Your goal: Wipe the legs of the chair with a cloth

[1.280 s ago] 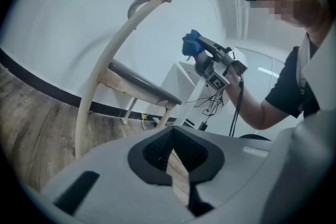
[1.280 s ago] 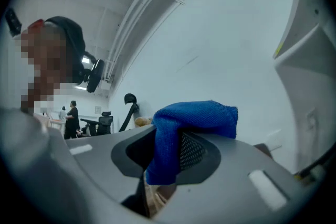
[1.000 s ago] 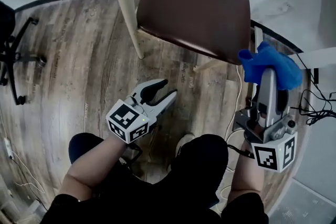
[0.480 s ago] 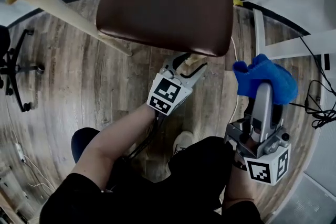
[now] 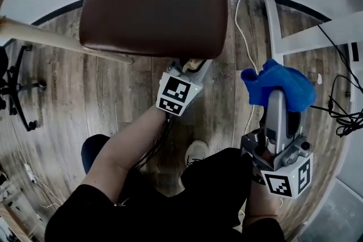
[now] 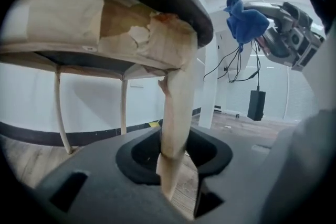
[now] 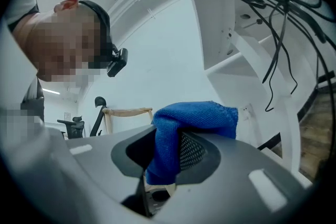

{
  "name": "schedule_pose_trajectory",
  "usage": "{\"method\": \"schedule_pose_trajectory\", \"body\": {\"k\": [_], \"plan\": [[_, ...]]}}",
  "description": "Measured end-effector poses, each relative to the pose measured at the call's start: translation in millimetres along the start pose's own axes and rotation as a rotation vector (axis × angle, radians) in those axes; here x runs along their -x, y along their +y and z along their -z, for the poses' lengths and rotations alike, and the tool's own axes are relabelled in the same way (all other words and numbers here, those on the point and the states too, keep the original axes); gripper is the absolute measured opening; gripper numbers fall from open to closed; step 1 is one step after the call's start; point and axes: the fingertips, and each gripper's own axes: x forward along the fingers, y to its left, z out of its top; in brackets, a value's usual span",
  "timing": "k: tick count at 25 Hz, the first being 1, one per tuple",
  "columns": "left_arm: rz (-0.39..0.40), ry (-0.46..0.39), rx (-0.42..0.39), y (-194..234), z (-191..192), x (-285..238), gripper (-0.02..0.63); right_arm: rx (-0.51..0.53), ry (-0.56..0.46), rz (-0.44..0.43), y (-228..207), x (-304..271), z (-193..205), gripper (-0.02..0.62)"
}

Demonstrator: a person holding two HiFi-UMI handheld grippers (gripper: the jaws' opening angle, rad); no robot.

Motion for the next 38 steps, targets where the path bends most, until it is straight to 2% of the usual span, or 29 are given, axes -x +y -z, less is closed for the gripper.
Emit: {"method": "schedule_pose_trajectory", "body": {"k": [5,9,16,20,25,27,30,33,38], "plan": [[0.034,0.011,-0.052,-4.5,1.2,6.4,0.135,-0.028,-0.009,-0.002,-4.2,-2.8,2.8,0.098],[0.09,0.026,-0.072,-9.1,9.0,32.9,0.133,-0.03,-0.014,-0.011,-1.5,-8.1,5.0,0.098],[0.212,0.095,-0.107,-9.4,32.5,116.5,0.129,0.047,-0.008,-0.014,13.1,-14.7,17.0,0.098],[0.283,0.082,-0.19,-2.3,40.2,163.0,0.129,0.066,-0.01,0.028,7.1,-6.8,19.5,0.098],[0.301,0.128,-0.186,23.0,56.0,231.6,0.127,0.103,0.025,0.081,-3.1,-0.1,34.6,0.098],[0.278,0.122,-0.17,40.5,59.0,261.4,0.127,0.13,0.068,0.076,-2.1,-1.0,53.3,0.098],[0.187,0.138,-0.109,74.0,69.9,308.6,0.129,0.157,0.184,0.018,3.8,-8.9,97.6,0.098],[0.061,0.174,-0.068,114.0,86.5,352.0,0.133,0.189,0.317,-0.083,18.9,-18.9,146.9,0.098],[-0.16,0.141,-0.027,186.5,86.0,389.0,0.134,0.293,0.443,-0.286,73.3,-29.5,193.9,0.098]]}}
